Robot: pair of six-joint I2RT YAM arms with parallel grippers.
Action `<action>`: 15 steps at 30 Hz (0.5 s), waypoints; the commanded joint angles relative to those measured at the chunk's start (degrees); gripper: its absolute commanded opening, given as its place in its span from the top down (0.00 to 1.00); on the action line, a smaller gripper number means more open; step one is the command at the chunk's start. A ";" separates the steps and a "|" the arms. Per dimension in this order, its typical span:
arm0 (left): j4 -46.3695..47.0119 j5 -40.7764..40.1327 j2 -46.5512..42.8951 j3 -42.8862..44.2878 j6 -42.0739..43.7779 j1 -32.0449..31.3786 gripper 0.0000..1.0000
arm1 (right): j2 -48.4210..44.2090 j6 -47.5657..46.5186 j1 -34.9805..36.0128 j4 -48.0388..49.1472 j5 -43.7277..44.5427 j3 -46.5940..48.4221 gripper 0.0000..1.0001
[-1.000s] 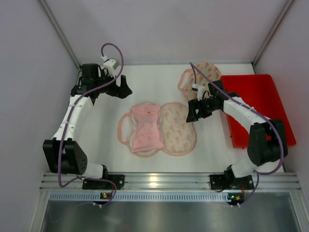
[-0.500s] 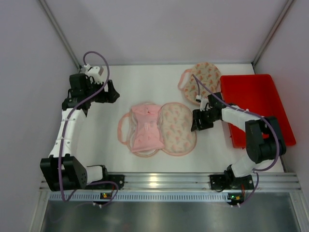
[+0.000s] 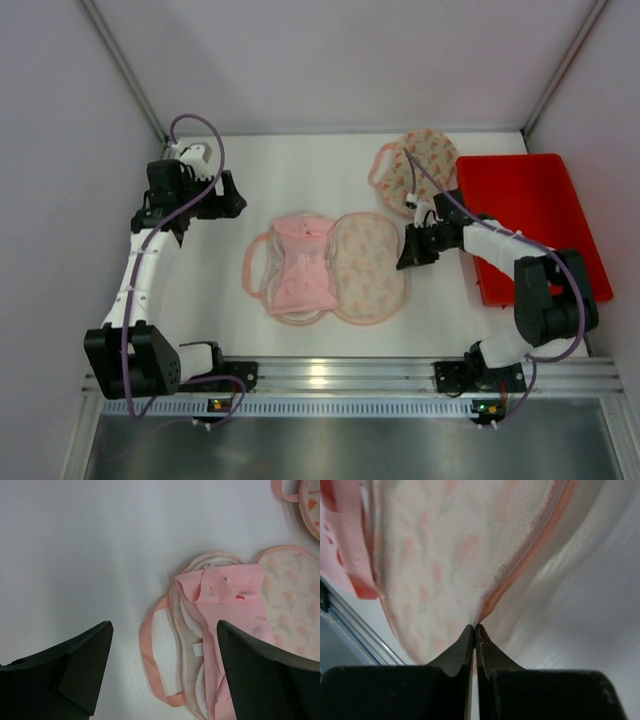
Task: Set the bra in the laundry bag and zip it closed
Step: Close the laundry bag at the center of the board.
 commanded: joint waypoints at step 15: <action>2.02 4.28 0.76 -5.11 -0.17 0.12 0.15 | -10.52 0.33 6.87 -2.02 -7.74 18.00 1.00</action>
